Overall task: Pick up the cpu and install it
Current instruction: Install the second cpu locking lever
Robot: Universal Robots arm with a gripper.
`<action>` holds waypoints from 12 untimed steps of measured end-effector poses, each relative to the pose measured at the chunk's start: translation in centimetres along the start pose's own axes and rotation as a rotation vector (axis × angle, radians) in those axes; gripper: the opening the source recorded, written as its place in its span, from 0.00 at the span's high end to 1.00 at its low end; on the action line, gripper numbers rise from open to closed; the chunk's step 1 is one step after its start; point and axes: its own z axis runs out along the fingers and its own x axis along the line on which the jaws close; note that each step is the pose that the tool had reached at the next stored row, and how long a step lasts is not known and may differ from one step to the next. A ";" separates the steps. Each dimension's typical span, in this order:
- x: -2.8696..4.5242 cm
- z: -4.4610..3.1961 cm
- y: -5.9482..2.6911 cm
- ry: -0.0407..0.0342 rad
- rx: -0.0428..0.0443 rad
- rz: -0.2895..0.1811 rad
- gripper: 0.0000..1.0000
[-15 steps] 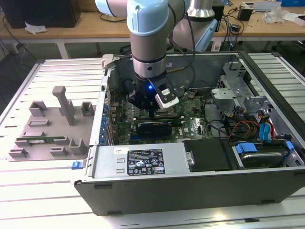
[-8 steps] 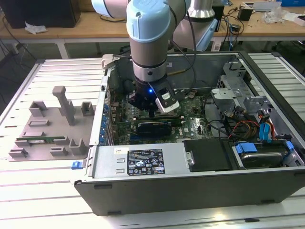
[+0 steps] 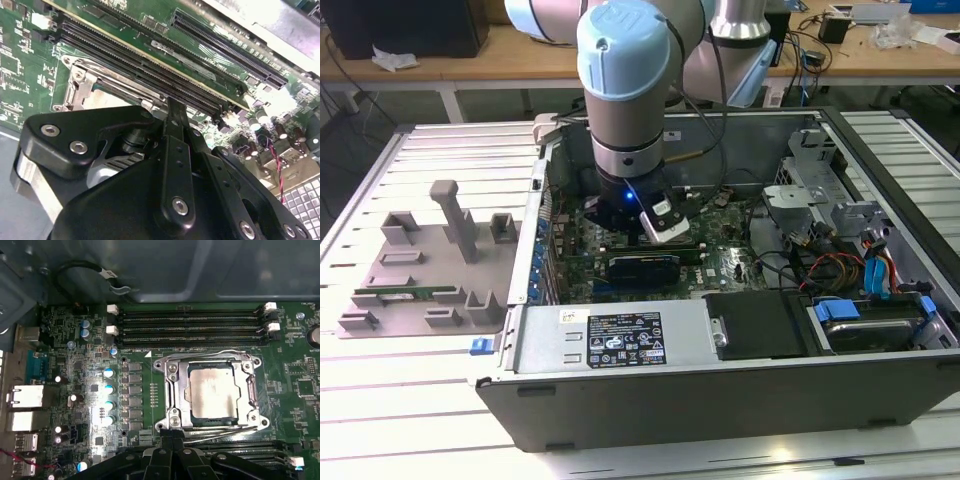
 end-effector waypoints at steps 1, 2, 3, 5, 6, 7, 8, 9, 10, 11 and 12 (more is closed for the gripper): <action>0.04 0.12 -0.03 0.0002 -0.0051 0.000 0.89; 0.06 0.17 -0.05 0.0003 -0.0086 0.001 0.89; 0.09 0.25 -0.06 0.0005 -0.0146 0.001 0.89; 0.13 0.37 -0.08 0.0008 -0.0246 0.001 0.89; 0.15 0.46 -0.10 0.0011 -0.0313 0.001 0.89; 0.17 0.52 -0.12 0.0012 -0.0360 0.002 0.89; 0.20 0.61 -0.12 0.0012 -0.0432 0.002 0.89; 0.22 0.68 -0.14 0.0013 -0.0469 0.002 0.89; 0.22 0.69 -0.15 0.0015 -0.0487 0.002 0.89; 0.22 0.68 -0.15 0.0016 -0.0486 0.002 0.89; 0.22 0.68 -0.15 0.0017 -0.0486 0.002 0.89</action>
